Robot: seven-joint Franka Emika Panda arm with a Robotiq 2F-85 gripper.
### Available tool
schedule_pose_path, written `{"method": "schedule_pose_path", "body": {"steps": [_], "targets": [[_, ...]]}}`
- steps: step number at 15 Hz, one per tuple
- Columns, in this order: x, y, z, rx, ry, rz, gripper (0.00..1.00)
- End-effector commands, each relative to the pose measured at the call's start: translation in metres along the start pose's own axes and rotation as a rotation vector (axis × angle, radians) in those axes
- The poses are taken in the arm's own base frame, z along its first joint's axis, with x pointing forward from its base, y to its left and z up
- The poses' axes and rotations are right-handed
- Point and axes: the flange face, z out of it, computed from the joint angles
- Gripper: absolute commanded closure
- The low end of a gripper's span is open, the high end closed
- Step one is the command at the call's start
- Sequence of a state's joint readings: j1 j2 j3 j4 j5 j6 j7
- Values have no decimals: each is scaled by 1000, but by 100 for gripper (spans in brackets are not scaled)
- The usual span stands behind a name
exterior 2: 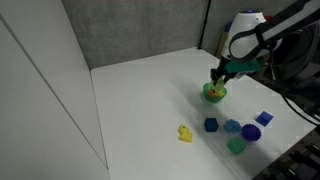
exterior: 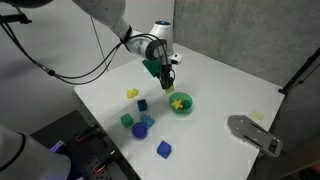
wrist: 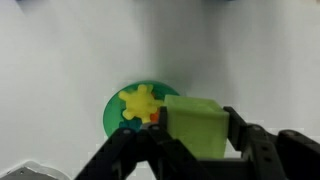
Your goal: Put the yellow block in the bowl
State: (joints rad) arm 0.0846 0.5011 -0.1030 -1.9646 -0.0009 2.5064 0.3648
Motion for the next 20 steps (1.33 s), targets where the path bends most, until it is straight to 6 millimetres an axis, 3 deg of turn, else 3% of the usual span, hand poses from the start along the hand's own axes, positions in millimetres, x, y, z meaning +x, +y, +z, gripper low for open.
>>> {"method": "schedule_pose_path", "body": {"steps": [1, 7, 8, 12, 20], "targets": [[33, 10, -2, -35, 32, -5, 68], [71, 20, 10, -86, 79, -2, 68], [73, 20, 13, -73, 70, 10, 23], [76, 16, 19, -80, 60, -4, 0], [43, 4, -2, 78, -53, -123, 0]]}}
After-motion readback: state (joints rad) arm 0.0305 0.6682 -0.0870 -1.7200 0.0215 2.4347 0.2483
